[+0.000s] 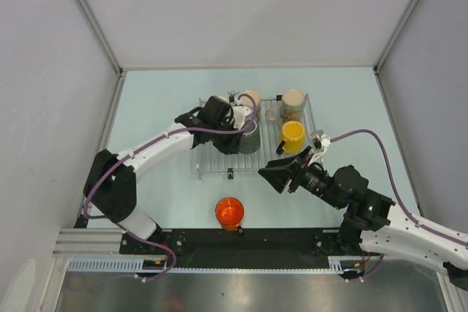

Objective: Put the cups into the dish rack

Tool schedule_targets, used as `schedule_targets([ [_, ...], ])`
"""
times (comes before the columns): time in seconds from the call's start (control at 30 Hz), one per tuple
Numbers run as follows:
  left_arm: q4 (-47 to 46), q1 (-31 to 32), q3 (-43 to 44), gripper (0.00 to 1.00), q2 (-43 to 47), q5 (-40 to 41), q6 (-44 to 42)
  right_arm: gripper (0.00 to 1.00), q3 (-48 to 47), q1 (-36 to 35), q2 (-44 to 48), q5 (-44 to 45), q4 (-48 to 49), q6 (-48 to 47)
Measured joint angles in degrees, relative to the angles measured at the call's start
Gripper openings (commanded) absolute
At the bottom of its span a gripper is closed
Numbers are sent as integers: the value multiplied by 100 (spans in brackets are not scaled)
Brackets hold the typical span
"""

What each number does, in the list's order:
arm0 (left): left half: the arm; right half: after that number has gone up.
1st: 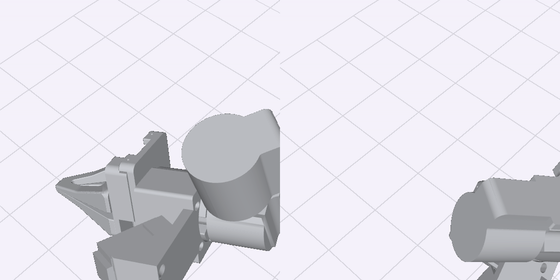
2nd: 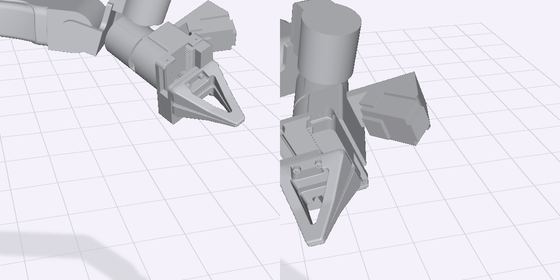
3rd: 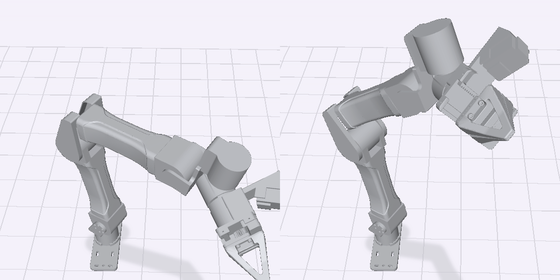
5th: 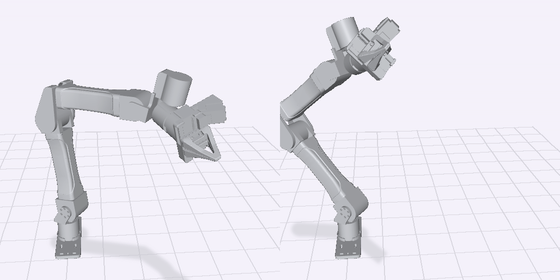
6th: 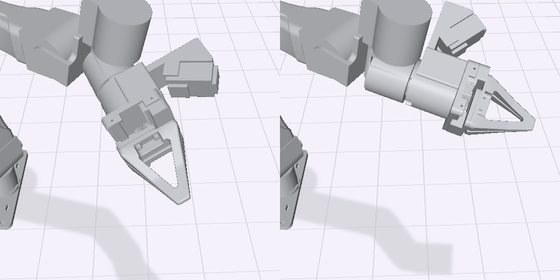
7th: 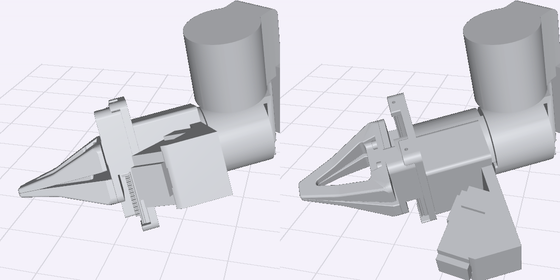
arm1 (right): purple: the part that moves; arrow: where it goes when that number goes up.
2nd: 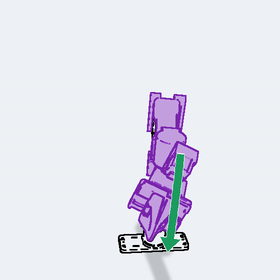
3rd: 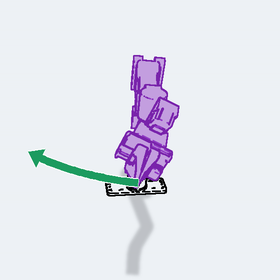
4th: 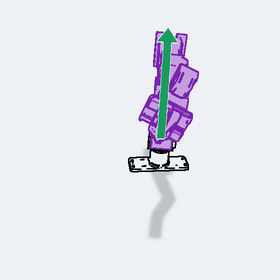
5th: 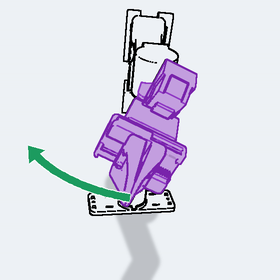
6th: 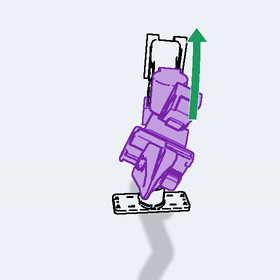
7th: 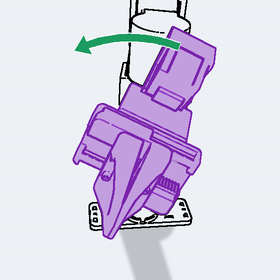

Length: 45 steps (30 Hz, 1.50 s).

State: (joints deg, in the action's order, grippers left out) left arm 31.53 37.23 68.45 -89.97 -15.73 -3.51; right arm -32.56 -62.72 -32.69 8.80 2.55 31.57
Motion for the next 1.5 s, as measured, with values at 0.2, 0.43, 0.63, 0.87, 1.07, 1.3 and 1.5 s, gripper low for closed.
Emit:
schedule_targets([
  [0.2,-13,81,105,1,-496,-4,-4,61,2,175,120,-2,-87,-44],
  [0.43,-164,90,243,1,-929,0,-4,61,4,452,247,-74,-105,-79],
  [0.63,-452,116,380,1,-1169,-9,-2,61,55,741,304,-306,-74,-76],
  [0.87,-841,227,481,1,-1399,-11,0,61,216,1062,343,-634,-61,-57],
  [1.07,-909,328,481,44,-1421,2,-15,61,238,1191,415,-743,-57,-44],
  [1.3,-837,391,365,54,-1279,37,-103,62,243,1274,387,-907,-57,-9],
  [1.5,-800,396,280,66,-1075,122,-155,63,245,1314,369,-957,-55,-9],
])
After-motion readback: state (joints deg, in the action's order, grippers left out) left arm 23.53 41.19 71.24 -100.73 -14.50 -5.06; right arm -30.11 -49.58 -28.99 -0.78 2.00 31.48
